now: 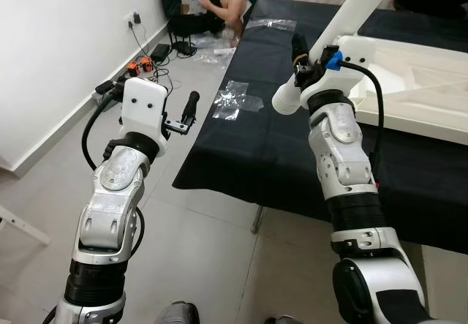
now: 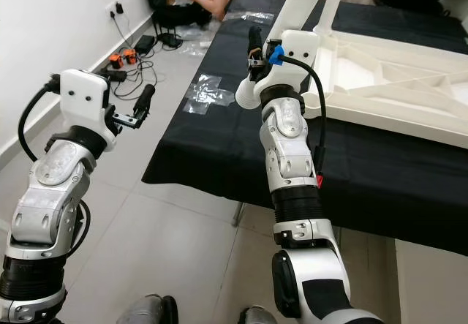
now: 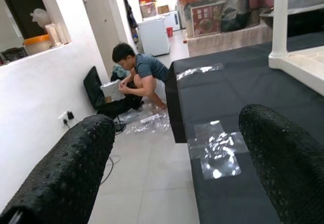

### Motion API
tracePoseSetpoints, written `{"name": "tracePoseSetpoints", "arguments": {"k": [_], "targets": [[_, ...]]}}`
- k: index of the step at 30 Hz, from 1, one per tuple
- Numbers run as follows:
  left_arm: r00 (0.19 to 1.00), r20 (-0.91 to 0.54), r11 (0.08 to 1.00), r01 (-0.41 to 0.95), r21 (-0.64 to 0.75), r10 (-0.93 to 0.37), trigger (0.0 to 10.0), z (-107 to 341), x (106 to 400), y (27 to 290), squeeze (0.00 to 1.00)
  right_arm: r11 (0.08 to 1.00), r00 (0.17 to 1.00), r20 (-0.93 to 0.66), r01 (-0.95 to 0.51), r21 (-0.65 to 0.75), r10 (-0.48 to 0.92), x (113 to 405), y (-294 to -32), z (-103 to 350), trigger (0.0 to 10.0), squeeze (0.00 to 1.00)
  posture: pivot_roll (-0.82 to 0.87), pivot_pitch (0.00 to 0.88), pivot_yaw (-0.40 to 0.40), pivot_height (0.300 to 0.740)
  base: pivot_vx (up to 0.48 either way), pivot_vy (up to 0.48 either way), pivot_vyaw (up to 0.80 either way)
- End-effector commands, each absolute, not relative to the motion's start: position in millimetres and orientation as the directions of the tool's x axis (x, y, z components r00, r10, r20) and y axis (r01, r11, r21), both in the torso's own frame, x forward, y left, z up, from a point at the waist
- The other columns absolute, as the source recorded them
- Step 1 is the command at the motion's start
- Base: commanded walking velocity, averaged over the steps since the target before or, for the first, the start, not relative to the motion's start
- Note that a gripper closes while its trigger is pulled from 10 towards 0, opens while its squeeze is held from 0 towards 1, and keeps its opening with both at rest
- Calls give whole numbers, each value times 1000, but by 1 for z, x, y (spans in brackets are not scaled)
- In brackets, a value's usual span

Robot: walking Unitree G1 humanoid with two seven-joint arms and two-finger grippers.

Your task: Building children table

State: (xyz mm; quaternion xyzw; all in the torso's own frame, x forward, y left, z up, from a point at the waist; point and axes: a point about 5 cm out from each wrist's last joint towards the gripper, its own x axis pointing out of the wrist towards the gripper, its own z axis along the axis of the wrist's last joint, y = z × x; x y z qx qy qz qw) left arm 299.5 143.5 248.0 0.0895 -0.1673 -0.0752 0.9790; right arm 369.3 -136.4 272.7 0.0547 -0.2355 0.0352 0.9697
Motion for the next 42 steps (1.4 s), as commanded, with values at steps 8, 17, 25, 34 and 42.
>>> {"name": "tracePoseSetpoints", "arguments": {"k": [8, 17, 25, 34, 42], "targets": [[942, 295, 975, 105, 193, -160, 10000, 247, 298, 147, 0, 992, 888, 455, -106, 75, 61, 368, -132, 274, 10000, 0, 81, 86, -32, 740, 397, 0, 0], [944, 291, 976, 104, 194, -158, 10000, 246, 297, 147, 0, 991, 891, 450, -106, 82, 58, 366, -133, 272, 10000, 0, 78, 89, -33, 740, 402, 0, 0], [948, 287, 977, 83, 195, -138, 10000, 247, 296, 149, 0, 993, 899, 436, -88, 73, 48, 362, -137, 267, 10000, 0, 81, 95, -30, 740, 364, 0, -745], [952, 275, 981, 85, 176, -132, 10000, 247, 296, 147, 0, 995, 901, 433, -75, 68, 38, 360, -139, 268, 10000, 0, 82, 101, -34, 740, 0, 0, 0], [956, 257, 982, 105, 156, -143, 10000, 242, 291, 144, 0, 986, 941, 296, -161, -28, 162, 372, -131, 258, 10000, 0, 81, 112, -39, 740, 0, 0, 0]]}}
